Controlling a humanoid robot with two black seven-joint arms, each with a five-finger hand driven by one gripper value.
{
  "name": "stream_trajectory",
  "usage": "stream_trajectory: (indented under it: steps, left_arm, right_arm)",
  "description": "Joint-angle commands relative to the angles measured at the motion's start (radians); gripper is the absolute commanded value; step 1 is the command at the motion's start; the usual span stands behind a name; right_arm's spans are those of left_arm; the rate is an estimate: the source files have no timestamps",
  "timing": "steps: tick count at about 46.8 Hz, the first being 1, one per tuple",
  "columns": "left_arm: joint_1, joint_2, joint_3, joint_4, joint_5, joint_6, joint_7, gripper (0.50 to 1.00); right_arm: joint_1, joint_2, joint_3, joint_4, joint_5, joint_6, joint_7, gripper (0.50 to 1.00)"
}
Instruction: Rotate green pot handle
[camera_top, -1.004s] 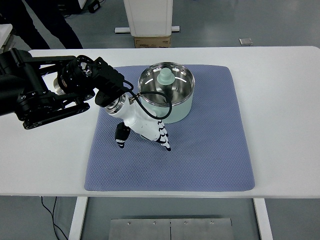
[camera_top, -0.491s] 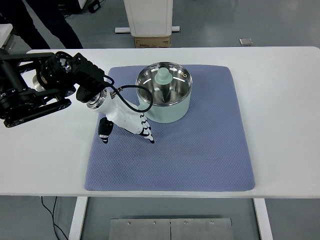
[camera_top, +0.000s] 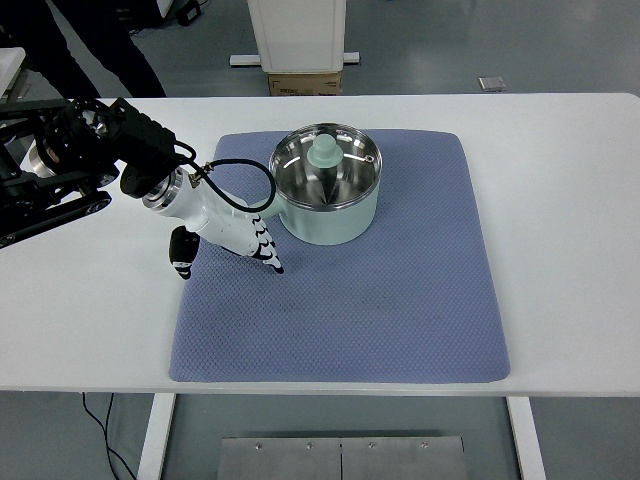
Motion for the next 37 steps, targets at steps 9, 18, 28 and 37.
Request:
stream_trajectory:
  steps: [9, 18, 28, 37]
  left_arm:
    - [0.003, 0.005, 0.0, 0.052, 0.021, 0.024, 0.0, 1.0]
    - [0.008, 0.003, 0.009, 0.095, 0.021, 0.041, 0.0, 1.0]
    - [0.011, 0.003, 0.009, 0.121, 0.021, 0.057, 0.0, 1.0]
    - [0.011, 0.002, 0.011, 0.152, 0.021, 0.068, 0.0, 1.0]
  right_arm:
    - [0.001, 0.0, 0.0, 0.002, 0.0, 0.0, 0.0, 1.0]
    - [-0.001, 0.0, 0.0, -0.001, 0.0, 0.0, 0.0, 1.0]
    - [0.001, 0.0, 0.0, -0.001, 0.0, 0.0, 0.0, 1.0]
    - [0.001, 0.0, 0.0, -0.001, 0.0, 0.0, 0.0, 1.0]
